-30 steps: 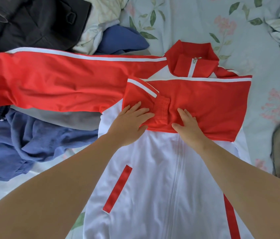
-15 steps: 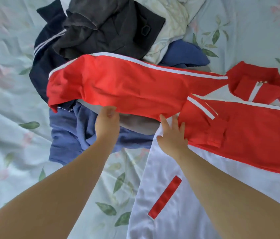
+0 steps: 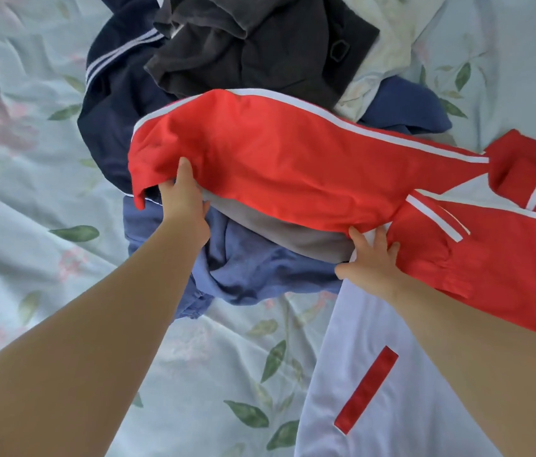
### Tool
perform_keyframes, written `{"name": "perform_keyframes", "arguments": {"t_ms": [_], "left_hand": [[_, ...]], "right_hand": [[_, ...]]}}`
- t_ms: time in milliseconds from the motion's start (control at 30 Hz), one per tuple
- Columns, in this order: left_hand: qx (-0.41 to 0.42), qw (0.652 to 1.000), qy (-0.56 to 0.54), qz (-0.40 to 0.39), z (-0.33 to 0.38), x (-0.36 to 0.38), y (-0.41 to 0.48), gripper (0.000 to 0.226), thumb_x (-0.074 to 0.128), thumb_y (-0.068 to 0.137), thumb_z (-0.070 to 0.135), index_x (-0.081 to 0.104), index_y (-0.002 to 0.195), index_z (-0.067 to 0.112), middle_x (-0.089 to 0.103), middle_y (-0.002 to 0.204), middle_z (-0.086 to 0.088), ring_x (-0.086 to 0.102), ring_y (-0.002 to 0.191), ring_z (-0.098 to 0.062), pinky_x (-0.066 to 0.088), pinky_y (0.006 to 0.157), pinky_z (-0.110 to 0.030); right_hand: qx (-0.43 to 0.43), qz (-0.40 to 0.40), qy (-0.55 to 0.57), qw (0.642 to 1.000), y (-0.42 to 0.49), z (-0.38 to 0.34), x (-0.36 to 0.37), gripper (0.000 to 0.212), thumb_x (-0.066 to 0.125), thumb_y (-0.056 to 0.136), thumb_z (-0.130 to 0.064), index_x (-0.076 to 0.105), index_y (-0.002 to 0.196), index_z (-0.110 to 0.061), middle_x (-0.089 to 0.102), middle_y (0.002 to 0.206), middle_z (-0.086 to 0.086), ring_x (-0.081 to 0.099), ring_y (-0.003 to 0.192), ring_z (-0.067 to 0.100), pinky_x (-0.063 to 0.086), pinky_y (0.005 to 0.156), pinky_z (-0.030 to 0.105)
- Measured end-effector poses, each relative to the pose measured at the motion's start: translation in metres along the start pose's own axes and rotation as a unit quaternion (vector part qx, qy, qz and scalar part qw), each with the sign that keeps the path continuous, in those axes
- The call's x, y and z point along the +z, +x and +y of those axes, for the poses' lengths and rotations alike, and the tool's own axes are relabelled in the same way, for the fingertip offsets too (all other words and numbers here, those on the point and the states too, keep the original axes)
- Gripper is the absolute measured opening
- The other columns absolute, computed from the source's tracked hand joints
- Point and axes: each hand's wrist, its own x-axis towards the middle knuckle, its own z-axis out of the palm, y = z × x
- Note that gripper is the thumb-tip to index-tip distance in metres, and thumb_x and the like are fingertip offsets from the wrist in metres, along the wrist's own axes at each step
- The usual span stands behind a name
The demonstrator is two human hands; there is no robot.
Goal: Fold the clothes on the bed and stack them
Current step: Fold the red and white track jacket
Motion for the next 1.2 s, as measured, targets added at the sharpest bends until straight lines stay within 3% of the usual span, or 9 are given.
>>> {"name": "perform_keyframes", "arguments": {"t_ms": [133, 267, 400, 500, 633, 767, 933, 1067, 1200], "left_hand": [[0.046, 0.997, 0.045, 0.039, 0.014, -0.001, -0.004, 0.043, 0.038, 0.099, 0.04, 0.044, 0.136, 0.021, 0.053, 0.129, 0.005, 0.053, 0.115, -0.013, 0.041, 0.104, -0.032], [0.138, 0.98, 0.143, 0.002, 0.027, 0.019, -0.041, 0.023, 0.034, 0.101, 0.038, 0.049, 0.097, 0.021, 0.047, 0.085, 0.014, 0.046, 0.079, -0.001, 0.04, 0.076, -0.018], [0.221, 0.939, 0.246, -0.09, 0.021, 0.058, -0.092, 0.03, 0.037, 0.102, 0.034, 0.045, 0.075, 0.023, 0.042, 0.073, 0.015, 0.042, 0.069, 0.001, 0.034, 0.066, -0.013], [0.283, 0.889, 0.327, -0.147, -0.001, 0.096, -0.141, 0.044, 0.041, 0.101, 0.03, 0.034, 0.059, 0.018, 0.039, 0.059, 0.005, 0.038, 0.057, -0.013, 0.028, 0.062, -0.027], [0.333, 0.749, 0.499, -0.282, -0.059, 0.147, -0.205, 0.039, 0.042, 0.1, 0.03, 0.048, 0.07, 0.007, 0.062, 0.087, -0.022, 0.055, 0.086, -0.036, 0.031, 0.071, -0.033], [0.245, 0.55, 0.679, -0.419, -0.143, 0.175, -0.241, 0.05, 0.048, 0.095, 0.036, 0.038, 0.139, 0.018, 0.043, 0.14, -0.009, 0.04, 0.128, -0.03, 0.036, 0.103, -0.043], [0.229, 0.682, 0.61, -0.333, -0.186, 0.177, -0.246, 0.038, 0.048, 0.095, 0.024, 0.052, 0.133, 0.02, 0.052, 0.135, -0.004, 0.048, 0.122, -0.022, 0.039, 0.102, -0.033], [0.285, 0.764, 0.552, -0.176, -0.183, 0.185, -0.237, 0.04, 0.05, 0.093, 0.023, 0.048, 0.133, 0.018, 0.047, 0.131, -0.011, 0.043, 0.122, -0.03, 0.034, 0.102, -0.038], [0.137, 0.857, 0.482, -0.116, -0.182, 0.205, -0.224, 0.068, 0.062, 0.088, 0.031, 0.028, 0.144, 0.014, 0.038, 0.139, -0.012, 0.043, 0.124, -0.033, 0.039, 0.101, -0.042]], "right_hand": [[-0.006, 0.001, 0.007, 1.0, -0.002, 0.0, -0.002, 0.082, 0.057, 0.082, -0.021, 0.012, 0.147, -0.044, -0.021, 0.156, -0.002, -0.016, 0.143, 0.038, 0.009, 0.116, 0.049], [-0.04, -0.007, 0.066, 0.997, -0.006, 0.008, -0.013, 0.082, 0.064, 0.079, -0.031, 0.02, 0.147, -0.039, -0.006, 0.158, 0.0, -0.003, 0.144, 0.035, 0.012, 0.115, 0.04], [-0.109, 0.047, 0.271, 0.955, -0.027, 0.025, -0.041, 0.062, 0.056, 0.093, -0.02, 0.027, 0.148, -0.022, 0.026, 0.153, 0.002, 0.025, 0.141, 0.018, 0.025, 0.109, 0.025], [-0.092, 0.105, 0.374, 0.917, -0.038, 0.049, -0.07, 0.053, 0.047, 0.097, -0.027, 0.03, 0.147, -0.023, 0.034, 0.15, -0.002, 0.032, 0.138, 0.016, 0.022, 0.112, 0.026], [-0.018, 0.165, 0.532, 0.83, -0.052, 0.107, -0.118, 0.043, 0.042, 0.098, -0.03, 0.039, 0.141, -0.023, 0.047, 0.139, 0.005, 0.045, 0.129, 0.032, 0.035, 0.108, 0.049], [0.04, 0.218, 0.545, 0.809, -0.067, 0.186, -0.139, 0.046, 0.044, 0.095, -0.035, 0.04, 0.14, -0.025, 0.052, 0.129, 0.008, 0.048, 0.123, 0.037, 0.041, 0.104, 0.048], [0.063, 0.199, 0.457, 0.865, -0.071, 0.252, -0.122, 0.055, 0.056, 0.087, -0.031, 0.041, 0.139, -0.025, 0.052, 0.114, -0.003, 0.049, 0.106, 0.016, 0.039, 0.105, 0.041], [0.023, 0.15, 0.433, 0.889, -0.063, 0.257, -0.109, 0.051, 0.055, 0.091, -0.02, 0.041, 0.14, -0.025, 0.049, 0.134, 0.005, 0.051, 0.117, 0.02, 0.041, 0.1, 0.034], [-0.005, 0.124, 0.445, 0.887, -0.052, 0.252, -0.106, 0.052, 0.055, 0.091, -0.02, 0.04, 0.14, -0.027, 0.046, 0.14, 0.005, 0.048, 0.124, 0.019, 0.04, 0.105, 0.036]]}}
